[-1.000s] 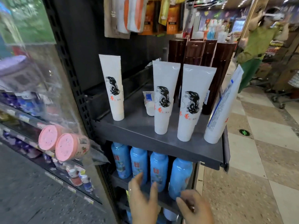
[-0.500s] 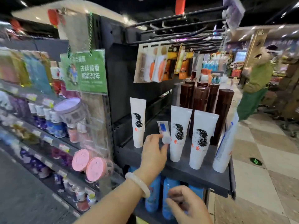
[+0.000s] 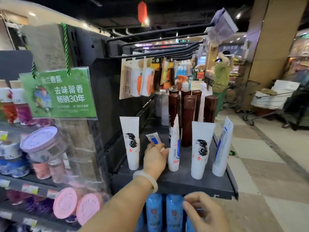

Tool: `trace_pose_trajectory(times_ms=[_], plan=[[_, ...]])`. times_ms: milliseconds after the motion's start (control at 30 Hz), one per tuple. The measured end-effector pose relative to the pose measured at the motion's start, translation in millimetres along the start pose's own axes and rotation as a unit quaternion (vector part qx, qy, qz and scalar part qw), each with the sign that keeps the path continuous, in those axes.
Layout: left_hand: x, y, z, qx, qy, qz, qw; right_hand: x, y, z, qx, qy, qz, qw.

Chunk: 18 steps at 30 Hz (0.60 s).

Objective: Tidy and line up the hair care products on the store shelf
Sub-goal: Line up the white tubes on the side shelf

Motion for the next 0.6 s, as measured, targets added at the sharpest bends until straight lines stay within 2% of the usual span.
trace_pose_trajectory(times_ms=[67, 200, 333, 600], plan=[[-2, 1, 1, 0.001, 0.008, -0.010, 1.000, 4, -6, 16, -0.058, 0.018, -0.020, 0.998], [-6, 2, 0, -0.010, -0.005, -0.019, 1.000, 27, -21, 45, -0.148, 0.110, 0.047, 0.982], [-10, 4, -1, -0.018, -0.051, -0.030, 0.998, 38, -26, 43, -0.120, 0.143, 0.058, 0.981], [-12, 18, -1, -0.039, -0.148, -0.027, 0.988, 34, -28, 33, -0.094, 0.131, 0.063, 0.985]])
Point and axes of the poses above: each hand's wrist, its own y-axis away from the middle knuckle, its own x-axis out of the palm, z = x × y, the point moved 5 cm from there along -y, towards the middle knuckle, and after that the axes turned 15 degrees about -y, right-handed, at the moved point
